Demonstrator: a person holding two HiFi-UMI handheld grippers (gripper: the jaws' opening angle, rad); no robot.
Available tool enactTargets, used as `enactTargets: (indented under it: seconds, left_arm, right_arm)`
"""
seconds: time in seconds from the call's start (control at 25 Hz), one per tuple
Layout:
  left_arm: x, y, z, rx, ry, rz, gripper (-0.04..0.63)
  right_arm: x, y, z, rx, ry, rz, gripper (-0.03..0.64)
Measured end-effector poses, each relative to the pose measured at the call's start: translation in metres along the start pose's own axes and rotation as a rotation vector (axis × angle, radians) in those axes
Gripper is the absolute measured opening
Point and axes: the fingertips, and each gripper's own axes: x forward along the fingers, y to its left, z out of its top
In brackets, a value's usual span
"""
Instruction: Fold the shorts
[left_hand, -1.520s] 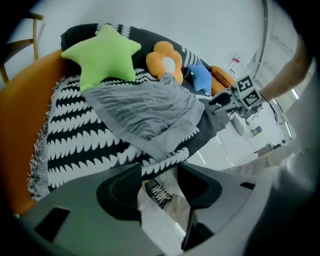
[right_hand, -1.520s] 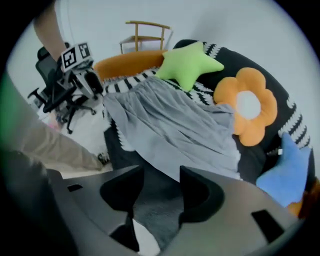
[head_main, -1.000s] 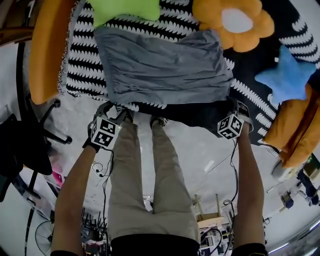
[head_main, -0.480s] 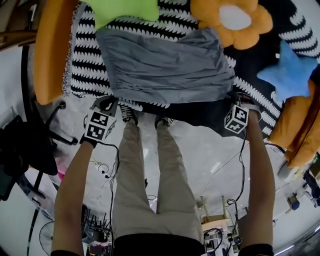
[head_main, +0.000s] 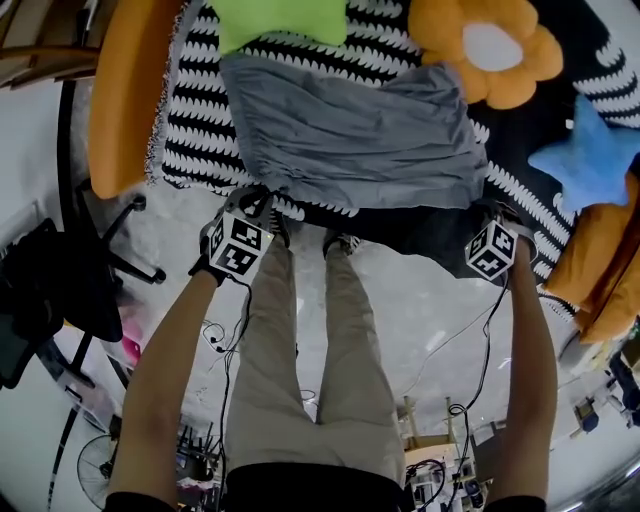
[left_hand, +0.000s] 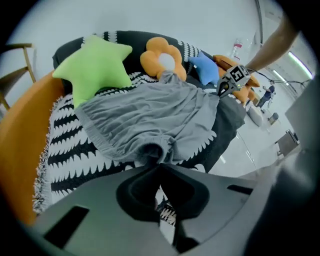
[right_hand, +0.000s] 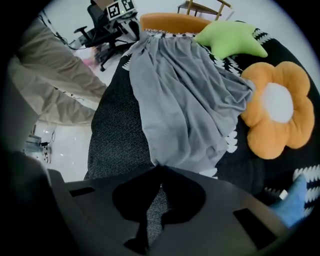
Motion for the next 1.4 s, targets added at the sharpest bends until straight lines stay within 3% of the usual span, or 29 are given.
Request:
enactTargets:
  seconds: [0.04,0.24,0.44,0.64,0.68,0.76,0.92,1.16,1.4]
  left_arm:
    - [-0.003,0.000,0.003,-0.002,-0.009,-0.005,0.014]
    - [-0.050,0.004,0.008,-0.066,-0.035,-0.125,0.012]
    - [-0.049,0.000,-0.015,-0.029,0.023,-0.086,0.015]
    - [-0.012,-0.005,0.000,-0.040,-0.015,-0.017,0.186]
    - [-0.006,-0.006,0.005,-0.038,-0.024,-0.008,0.184]
    - [0.001,-0.009,0.015,-0.043,-0.045,0.009,0.025]
    - [-0.024,-0.009,0.013,-0.079,-0.062,-0.028,0.023]
    - [-0.099,-0.006,-0.012,0.004,0.008,-0.157,0.020]
    - [-0.132,-0.030,-0.061,0.001,0.117,-0.288,0.020]
  right_arm:
    - [-0.004,-0.002,-0.003,0.023,-0.005,-0.006,0.027]
    - [-0.028,-0.008,-0.008,0.125,-0.049,-0.007,0.026]
    - [-0.050,0.005,-0.018,0.170,-0.052,-0.009,0.027]
    - [-0.044,0.008,-0.007,0.179,-0.059,-0.013,0.026]
    - [-0.041,0.010,-0.006,0.181,-0.060,-0.012,0.026]
    - [-0.039,0.015,-0.009,0.181,-0.051,-0.009,0.026]
    - [-0.045,0.019,-0.017,0.179,-0.037,-0.031,0.026]
    - [-0.072,0.031,-0.026,0.152,-0.034,-0.090,0.028]
    - [-0.085,0.093,-0.024,0.037,0.012,0.011,0.027]
